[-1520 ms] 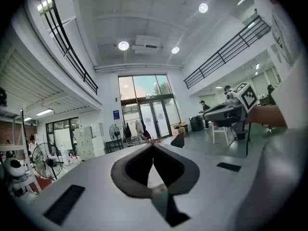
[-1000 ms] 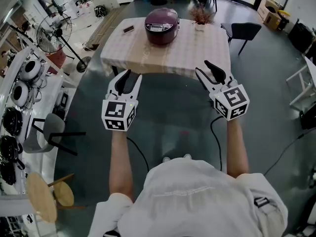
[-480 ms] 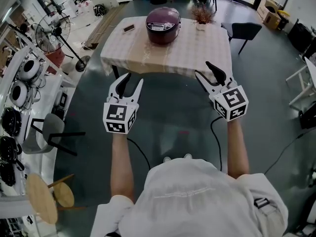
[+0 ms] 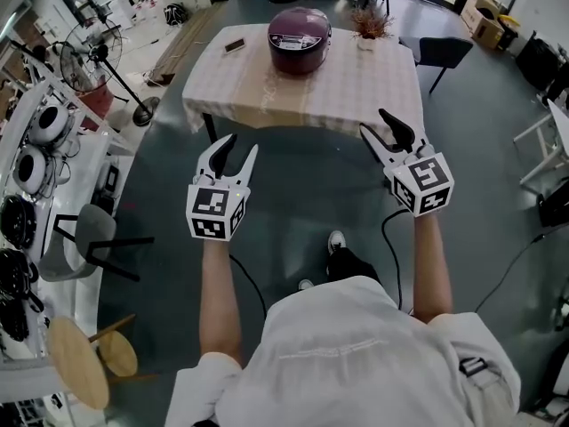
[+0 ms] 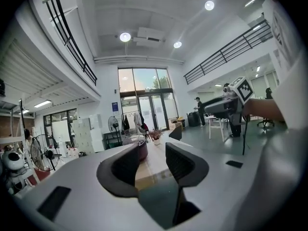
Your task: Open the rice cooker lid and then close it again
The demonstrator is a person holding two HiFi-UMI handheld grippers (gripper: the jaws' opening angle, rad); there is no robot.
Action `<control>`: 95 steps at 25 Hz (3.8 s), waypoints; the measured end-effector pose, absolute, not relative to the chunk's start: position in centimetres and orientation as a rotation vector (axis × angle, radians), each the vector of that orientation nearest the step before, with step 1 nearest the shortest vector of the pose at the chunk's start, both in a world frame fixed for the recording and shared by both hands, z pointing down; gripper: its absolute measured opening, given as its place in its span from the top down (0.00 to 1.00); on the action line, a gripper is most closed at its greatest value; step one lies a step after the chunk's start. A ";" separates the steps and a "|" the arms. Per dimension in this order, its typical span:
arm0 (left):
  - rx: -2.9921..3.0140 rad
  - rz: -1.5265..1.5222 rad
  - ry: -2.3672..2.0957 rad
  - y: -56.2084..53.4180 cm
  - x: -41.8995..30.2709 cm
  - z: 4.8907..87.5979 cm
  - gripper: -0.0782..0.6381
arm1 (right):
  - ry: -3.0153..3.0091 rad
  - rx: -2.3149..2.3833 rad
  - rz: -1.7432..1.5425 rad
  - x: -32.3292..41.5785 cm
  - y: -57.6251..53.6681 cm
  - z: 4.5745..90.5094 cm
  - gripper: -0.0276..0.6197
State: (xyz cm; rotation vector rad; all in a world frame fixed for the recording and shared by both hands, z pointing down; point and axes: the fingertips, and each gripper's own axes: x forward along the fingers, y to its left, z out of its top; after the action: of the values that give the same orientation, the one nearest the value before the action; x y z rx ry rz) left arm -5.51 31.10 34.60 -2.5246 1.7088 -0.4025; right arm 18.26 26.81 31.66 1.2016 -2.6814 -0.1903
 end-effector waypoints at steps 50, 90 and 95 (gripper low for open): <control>-2.483 -0.458 1.962 -10.1 -4.9 36.1 0.64 | -2.702 0.921 -0.145 17.9 -17.1 36.3 0.60; -2.765 -0.531 1.863 -21.8 -19.4 46.6 0.65 | -2.209 0.474 -0.162 -3.1 -25.5 52.5 0.63; -2.788 -0.541 1.880 -21.6 -19.7 47.9 0.65 | -2.194 0.447 -0.115 -3.4 -25.3 54.2 0.63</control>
State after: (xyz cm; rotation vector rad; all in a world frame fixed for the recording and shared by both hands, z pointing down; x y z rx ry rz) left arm -19.67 -21.56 47.90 -2.7882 1.8802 -0.5411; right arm -3.44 -25.34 54.22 0.4474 -2.1937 -0.1149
